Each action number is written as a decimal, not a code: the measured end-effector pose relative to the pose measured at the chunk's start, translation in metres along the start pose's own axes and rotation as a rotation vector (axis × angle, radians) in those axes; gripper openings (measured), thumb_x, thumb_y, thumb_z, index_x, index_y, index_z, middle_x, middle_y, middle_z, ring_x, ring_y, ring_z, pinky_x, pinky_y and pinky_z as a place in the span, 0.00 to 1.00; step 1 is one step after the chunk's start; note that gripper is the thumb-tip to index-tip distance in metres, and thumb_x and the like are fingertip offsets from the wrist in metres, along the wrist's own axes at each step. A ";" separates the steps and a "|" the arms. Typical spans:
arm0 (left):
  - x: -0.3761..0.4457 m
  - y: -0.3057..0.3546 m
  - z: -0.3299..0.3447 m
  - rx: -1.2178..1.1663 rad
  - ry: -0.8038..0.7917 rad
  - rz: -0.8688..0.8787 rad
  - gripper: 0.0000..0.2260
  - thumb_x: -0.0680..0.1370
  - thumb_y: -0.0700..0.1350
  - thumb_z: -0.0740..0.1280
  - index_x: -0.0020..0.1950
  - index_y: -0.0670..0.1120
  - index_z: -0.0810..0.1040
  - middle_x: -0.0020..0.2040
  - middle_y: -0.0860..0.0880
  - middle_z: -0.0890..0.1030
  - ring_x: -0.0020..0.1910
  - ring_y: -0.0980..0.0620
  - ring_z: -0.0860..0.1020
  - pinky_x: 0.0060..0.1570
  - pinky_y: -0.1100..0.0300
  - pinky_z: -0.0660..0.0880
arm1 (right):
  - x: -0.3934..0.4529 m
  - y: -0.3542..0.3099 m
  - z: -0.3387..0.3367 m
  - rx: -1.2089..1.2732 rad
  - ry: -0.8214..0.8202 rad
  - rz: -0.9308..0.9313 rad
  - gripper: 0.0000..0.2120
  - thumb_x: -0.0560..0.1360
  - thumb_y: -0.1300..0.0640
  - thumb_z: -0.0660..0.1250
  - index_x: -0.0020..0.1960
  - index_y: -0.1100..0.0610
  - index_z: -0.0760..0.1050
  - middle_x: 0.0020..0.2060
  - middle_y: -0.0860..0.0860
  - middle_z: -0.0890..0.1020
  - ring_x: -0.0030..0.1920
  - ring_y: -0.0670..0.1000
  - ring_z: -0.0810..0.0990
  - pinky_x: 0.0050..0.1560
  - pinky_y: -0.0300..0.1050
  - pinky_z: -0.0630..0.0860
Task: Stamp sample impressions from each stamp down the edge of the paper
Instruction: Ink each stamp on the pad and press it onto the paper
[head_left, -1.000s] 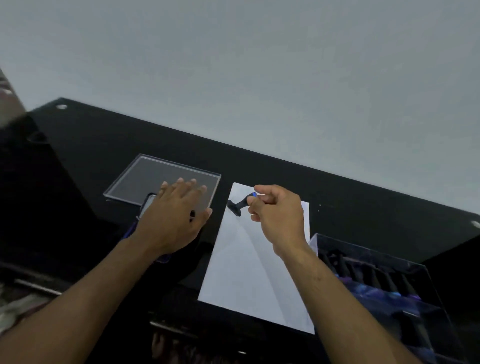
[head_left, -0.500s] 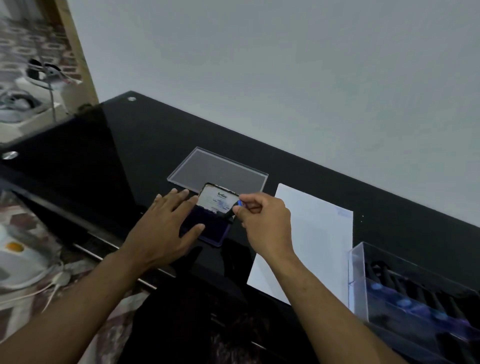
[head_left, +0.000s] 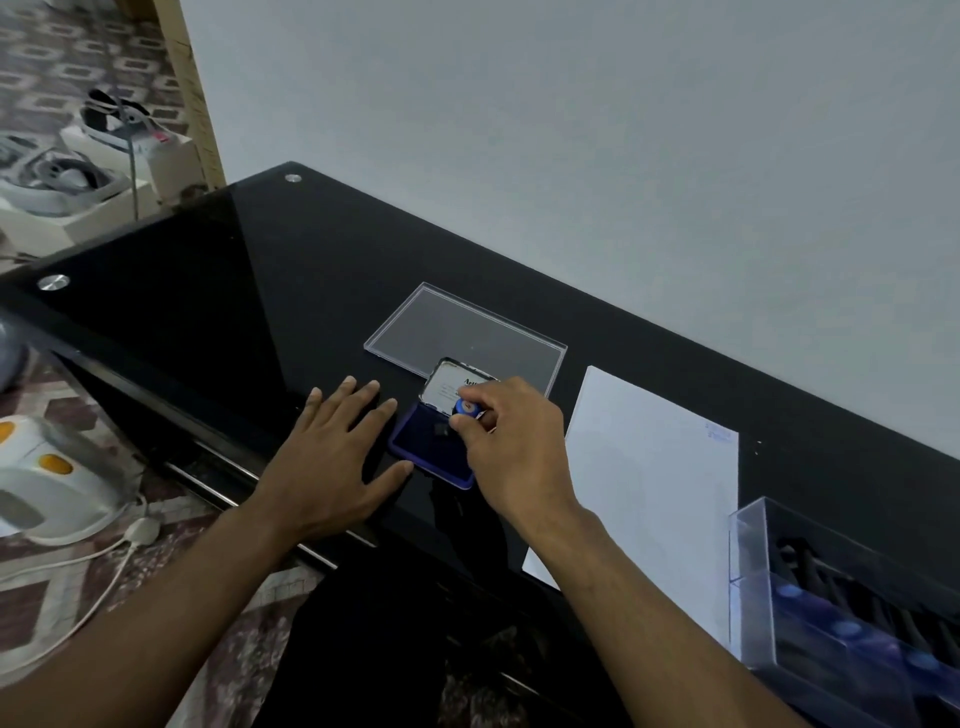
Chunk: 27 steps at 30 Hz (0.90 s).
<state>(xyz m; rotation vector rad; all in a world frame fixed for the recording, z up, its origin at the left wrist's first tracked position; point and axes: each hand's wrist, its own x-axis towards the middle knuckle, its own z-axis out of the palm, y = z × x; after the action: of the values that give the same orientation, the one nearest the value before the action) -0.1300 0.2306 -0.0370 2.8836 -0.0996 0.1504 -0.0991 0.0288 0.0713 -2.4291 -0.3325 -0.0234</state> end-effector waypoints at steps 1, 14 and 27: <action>0.000 0.000 0.001 0.006 0.002 -0.003 0.42 0.75 0.76 0.42 0.81 0.51 0.60 0.82 0.48 0.57 0.82 0.48 0.47 0.79 0.43 0.45 | 0.001 -0.002 0.000 -0.015 -0.013 0.001 0.14 0.78 0.54 0.69 0.63 0.52 0.80 0.59 0.48 0.79 0.56 0.46 0.78 0.60 0.40 0.76; -0.001 0.001 0.004 0.051 0.037 -0.008 0.40 0.77 0.73 0.42 0.79 0.51 0.64 0.81 0.47 0.60 0.81 0.47 0.50 0.79 0.43 0.49 | 0.008 -0.002 0.013 -0.109 -0.117 0.023 0.15 0.79 0.55 0.68 0.65 0.52 0.79 0.62 0.49 0.77 0.58 0.48 0.78 0.61 0.40 0.74; 0.000 0.001 0.006 0.073 0.036 -0.016 0.39 0.77 0.73 0.42 0.79 0.51 0.64 0.81 0.47 0.59 0.82 0.47 0.50 0.79 0.43 0.48 | 0.012 -0.007 0.004 -0.202 -0.176 0.010 0.10 0.78 0.56 0.69 0.59 0.54 0.82 0.56 0.50 0.81 0.54 0.49 0.80 0.54 0.37 0.74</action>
<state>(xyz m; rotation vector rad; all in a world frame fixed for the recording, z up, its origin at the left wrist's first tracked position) -0.1294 0.2280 -0.0430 2.9518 -0.0652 0.2065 -0.0892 0.0393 0.0745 -2.6394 -0.4144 0.1703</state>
